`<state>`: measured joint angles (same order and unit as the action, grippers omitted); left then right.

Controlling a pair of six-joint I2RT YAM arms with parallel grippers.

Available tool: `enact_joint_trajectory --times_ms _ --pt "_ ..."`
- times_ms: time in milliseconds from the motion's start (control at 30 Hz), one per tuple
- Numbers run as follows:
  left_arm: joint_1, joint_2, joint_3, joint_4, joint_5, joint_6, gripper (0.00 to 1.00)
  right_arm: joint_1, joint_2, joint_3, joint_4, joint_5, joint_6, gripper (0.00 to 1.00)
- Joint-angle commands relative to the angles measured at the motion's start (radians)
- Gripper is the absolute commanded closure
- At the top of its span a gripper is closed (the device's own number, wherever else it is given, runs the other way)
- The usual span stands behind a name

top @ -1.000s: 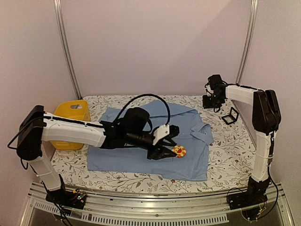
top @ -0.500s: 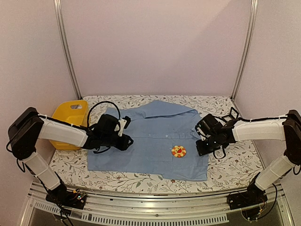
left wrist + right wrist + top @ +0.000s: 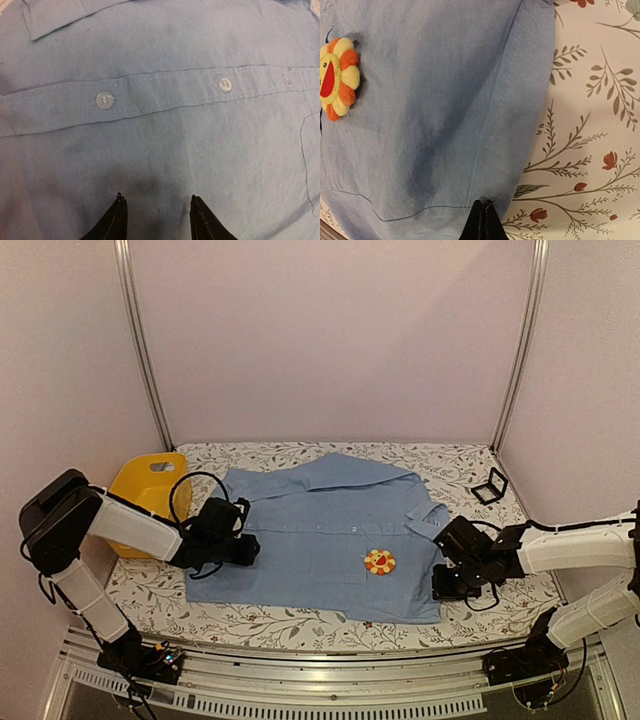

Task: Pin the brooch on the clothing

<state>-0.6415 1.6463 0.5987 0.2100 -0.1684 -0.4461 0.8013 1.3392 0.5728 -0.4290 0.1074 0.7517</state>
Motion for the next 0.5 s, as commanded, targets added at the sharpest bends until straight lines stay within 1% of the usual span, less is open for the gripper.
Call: enact_joint_trajectory --times_ms 0,100,133,167,200,233,300,367,433,467 --pt "0.021 -0.035 -0.019 0.002 -0.061 -0.008 0.57 0.007 -0.075 0.009 -0.149 0.044 0.082 1.00" --pt "0.022 -0.073 -0.022 0.024 -0.054 0.033 0.57 0.002 -0.113 0.068 -0.178 0.084 0.051 1.00" --pt "0.021 -0.090 -0.019 0.025 -0.060 0.047 0.57 -0.017 -0.118 0.093 -0.187 0.100 0.039 0.98" --pt "0.022 -0.110 -0.013 0.025 -0.070 0.062 0.57 -0.037 -0.123 0.119 -0.190 0.115 0.008 0.92" --pt "0.021 -0.131 -0.010 0.023 -0.086 0.078 0.56 -0.066 -0.123 0.142 -0.191 0.140 -0.012 0.84" --pt "0.022 -0.154 -0.006 0.024 -0.102 0.093 0.55 -0.099 -0.122 0.175 -0.184 0.163 -0.042 0.79" --pt "0.025 -0.196 -0.002 0.031 -0.140 0.122 0.49 -0.175 -0.109 0.223 -0.129 0.197 -0.116 0.63" --pt "0.040 -0.225 0.003 0.042 -0.160 0.146 0.42 -0.254 -0.094 0.265 -0.058 0.216 -0.192 0.42" --pt "0.060 -0.244 0.016 0.035 -0.168 0.155 0.36 -0.339 -0.076 0.289 0.037 0.200 -0.274 0.22" --pt "0.071 -0.253 0.018 0.033 -0.174 0.157 0.31 -0.381 -0.069 0.293 0.091 0.189 -0.320 0.10"
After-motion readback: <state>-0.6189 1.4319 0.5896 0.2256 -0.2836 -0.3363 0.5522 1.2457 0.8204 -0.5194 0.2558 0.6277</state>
